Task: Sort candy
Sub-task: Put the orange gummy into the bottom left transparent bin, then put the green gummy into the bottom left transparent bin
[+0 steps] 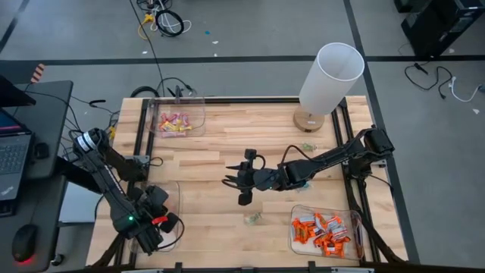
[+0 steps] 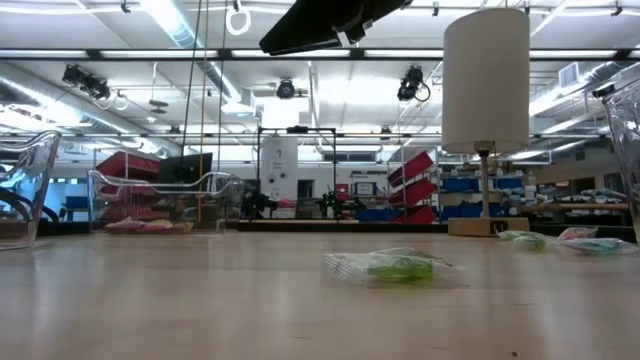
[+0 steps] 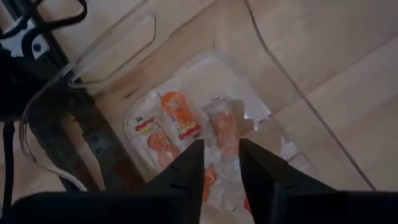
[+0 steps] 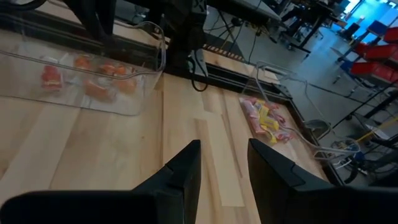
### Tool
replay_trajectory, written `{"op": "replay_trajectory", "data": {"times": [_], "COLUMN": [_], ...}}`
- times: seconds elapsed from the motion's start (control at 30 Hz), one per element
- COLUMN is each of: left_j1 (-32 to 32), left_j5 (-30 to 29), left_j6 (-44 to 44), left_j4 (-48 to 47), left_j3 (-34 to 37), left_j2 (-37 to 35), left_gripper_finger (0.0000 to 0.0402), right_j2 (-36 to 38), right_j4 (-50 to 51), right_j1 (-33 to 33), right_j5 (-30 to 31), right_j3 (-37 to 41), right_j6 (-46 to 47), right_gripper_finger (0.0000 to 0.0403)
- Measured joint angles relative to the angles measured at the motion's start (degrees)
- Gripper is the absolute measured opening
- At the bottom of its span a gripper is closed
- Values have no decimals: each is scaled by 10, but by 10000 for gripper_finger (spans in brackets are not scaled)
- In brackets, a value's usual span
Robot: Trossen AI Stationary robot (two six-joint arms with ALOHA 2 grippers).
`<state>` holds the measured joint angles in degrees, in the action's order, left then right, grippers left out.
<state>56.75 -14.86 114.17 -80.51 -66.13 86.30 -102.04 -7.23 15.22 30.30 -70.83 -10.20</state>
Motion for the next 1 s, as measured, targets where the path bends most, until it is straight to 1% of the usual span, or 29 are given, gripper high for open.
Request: {"op": "replay_trajectory", "data": {"times": [0.1,0.2,0.27,0.33,0.4,0.47,0.57,0.67,0.73,0.87,1.0], "left_j1": [0,0,0,0,0,0,0,0,0,-1,-1], "left_j5": [-10,-11,-17,-35,-74,-127,-204,-274,-313,-359,-382], "left_j6": [0,0,-1,-15,-42,-83,-140,-182,-198,-222,-225], "left_j4": [-1,-1,0,7,23,33,43,46,47,47,49], "left_j3": [0,0,0,-5,-12,-22,-37,-45,-45,-45,-45], "left_j2": [0,0,0,0,0,0,0,0,0,0,0], "left_gripper_finger": [126,143,148,150,150,149,148,148,148,147,147], "right_j2": [0,0,0,0,0,0,0,0,0,0,-25], "right_j4": [0,7,29,65,105,155,225,262,269,265,241], "right_j1": [0,0,1,4,9,14,24,36,48,70,86], "right_j5": [0,-7,-46,-106,-160,-207,-244,-258,-260,-260,-233], "right_j3": [0,0,0,0,0,0,0,0,0,0,0], "right_j6": [0,1,2,1,8,25,66,117,145,181,210], "right_gripper_finger": [117,117,117,117,117,117,117,117,118,125,141]}}
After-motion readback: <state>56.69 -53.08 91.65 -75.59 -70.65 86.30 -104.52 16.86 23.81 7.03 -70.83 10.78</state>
